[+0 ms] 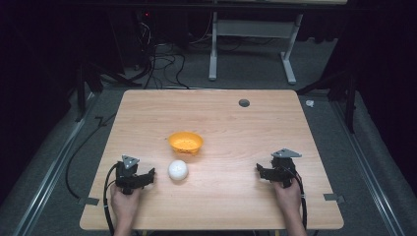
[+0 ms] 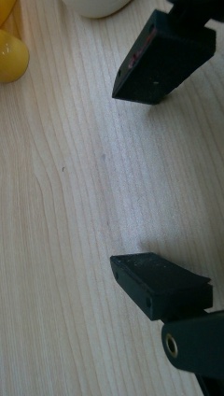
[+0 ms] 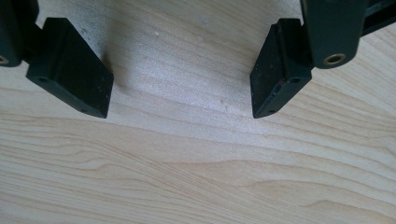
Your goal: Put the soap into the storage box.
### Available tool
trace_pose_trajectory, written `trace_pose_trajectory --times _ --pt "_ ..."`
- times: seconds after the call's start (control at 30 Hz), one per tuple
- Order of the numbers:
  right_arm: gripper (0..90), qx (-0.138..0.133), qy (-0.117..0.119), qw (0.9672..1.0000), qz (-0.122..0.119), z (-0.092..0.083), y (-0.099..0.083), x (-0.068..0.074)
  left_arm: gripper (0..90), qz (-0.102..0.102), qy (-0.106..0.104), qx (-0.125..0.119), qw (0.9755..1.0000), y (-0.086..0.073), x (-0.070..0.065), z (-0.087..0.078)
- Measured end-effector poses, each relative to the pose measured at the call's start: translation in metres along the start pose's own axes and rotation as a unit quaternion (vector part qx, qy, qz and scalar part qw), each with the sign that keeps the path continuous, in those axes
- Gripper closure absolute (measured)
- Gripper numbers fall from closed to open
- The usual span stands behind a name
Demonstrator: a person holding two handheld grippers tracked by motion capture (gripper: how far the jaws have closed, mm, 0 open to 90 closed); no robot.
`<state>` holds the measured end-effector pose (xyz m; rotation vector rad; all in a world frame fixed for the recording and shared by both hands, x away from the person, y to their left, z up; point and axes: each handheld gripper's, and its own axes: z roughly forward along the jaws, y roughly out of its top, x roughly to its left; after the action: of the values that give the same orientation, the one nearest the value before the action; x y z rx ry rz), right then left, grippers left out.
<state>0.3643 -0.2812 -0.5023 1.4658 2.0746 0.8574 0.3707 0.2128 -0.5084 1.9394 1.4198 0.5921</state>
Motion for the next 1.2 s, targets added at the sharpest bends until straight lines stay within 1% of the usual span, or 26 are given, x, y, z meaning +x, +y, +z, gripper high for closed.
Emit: trace_pose_trajectory --times 0.67,1.2 --pt "22.4 0.0 0.0 1.0 0.0 0.0002 0.0002 0.0001 17.0 0.0 0.0 0.0 1.0 -0.0001 -0.0001 -0.0001" --pt "22.5 0.0 -0.002 1.0 0.002 0.0005 0.0005 0.0001 15.3 0.004 -0.004 0.003 1.0 0.0002 -0.0001 -0.0001"
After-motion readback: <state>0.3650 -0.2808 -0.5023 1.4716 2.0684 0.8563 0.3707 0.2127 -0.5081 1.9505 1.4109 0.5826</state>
